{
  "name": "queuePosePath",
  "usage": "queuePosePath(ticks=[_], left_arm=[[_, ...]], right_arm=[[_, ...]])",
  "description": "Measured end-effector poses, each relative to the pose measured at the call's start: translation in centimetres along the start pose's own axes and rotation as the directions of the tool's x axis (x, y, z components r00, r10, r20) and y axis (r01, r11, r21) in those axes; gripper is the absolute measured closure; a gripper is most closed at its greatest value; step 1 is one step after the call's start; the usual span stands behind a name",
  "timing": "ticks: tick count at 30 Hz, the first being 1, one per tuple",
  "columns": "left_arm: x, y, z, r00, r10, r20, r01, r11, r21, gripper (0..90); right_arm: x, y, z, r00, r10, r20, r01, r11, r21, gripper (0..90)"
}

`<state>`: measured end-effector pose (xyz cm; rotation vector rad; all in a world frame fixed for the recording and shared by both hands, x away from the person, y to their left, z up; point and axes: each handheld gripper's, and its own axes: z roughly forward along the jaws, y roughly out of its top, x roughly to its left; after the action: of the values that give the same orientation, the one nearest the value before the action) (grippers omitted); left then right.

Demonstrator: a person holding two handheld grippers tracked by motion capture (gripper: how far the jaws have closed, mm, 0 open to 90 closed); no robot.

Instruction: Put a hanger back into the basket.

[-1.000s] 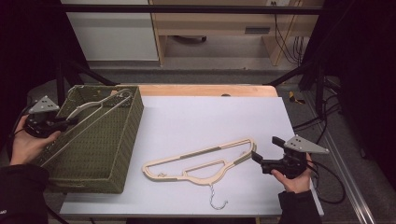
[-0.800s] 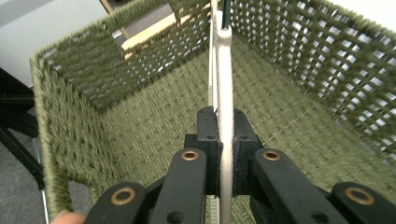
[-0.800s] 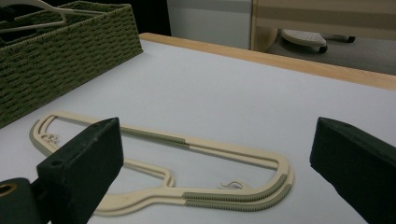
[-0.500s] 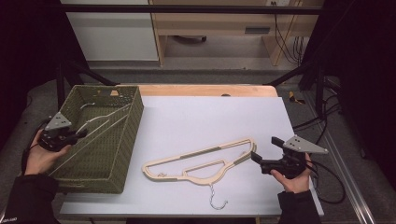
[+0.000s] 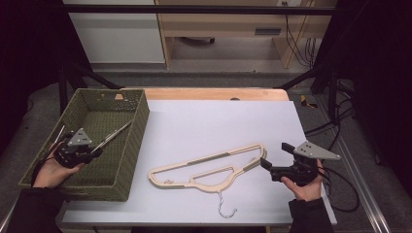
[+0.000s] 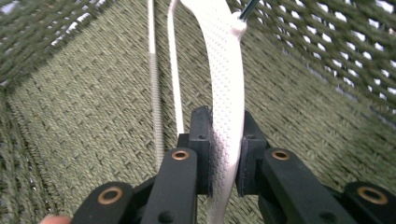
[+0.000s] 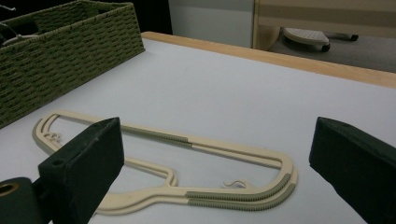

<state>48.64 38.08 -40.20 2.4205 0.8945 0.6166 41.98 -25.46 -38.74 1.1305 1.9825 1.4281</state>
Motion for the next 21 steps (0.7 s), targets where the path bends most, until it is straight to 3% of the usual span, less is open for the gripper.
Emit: queuePosePath(ticks=[5,12,16,21], left_arm=[[-0.5,0.3,0.0,0.9977,0.052,-0.044,-0.051,0.9983,0.028,81.3],[0.3,0.0,-1.2,0.9859,0.061,-0.155,-0.060,0.9981,0.011,85.6],[0.7,-0.2,-1.5,0.9822,0.078,-0.171,-0.079,0.9968,-0.003,85.8],[-0.3,0.1,-0.8,0.9780,0.129,-0.164,-0.127,0.9916,0.026,85.1]], right_arm=[[0.0,0.0,0.0,1.0000,-0.006,-0.002,0.006,1.000,0.002,3.7],[0.0,0.0,0.1,1.0000,-0.004,-0.003,0.004,1.000,0.004,4.0],[0.0,0.0,0.1,1.0000,-0.004,-0.002,0.004,1.000,0.005,4.1],[0.0,0.0,0.0,1.0000,-0.003,-0.007,0.003,1.000,0.004,4.2]])
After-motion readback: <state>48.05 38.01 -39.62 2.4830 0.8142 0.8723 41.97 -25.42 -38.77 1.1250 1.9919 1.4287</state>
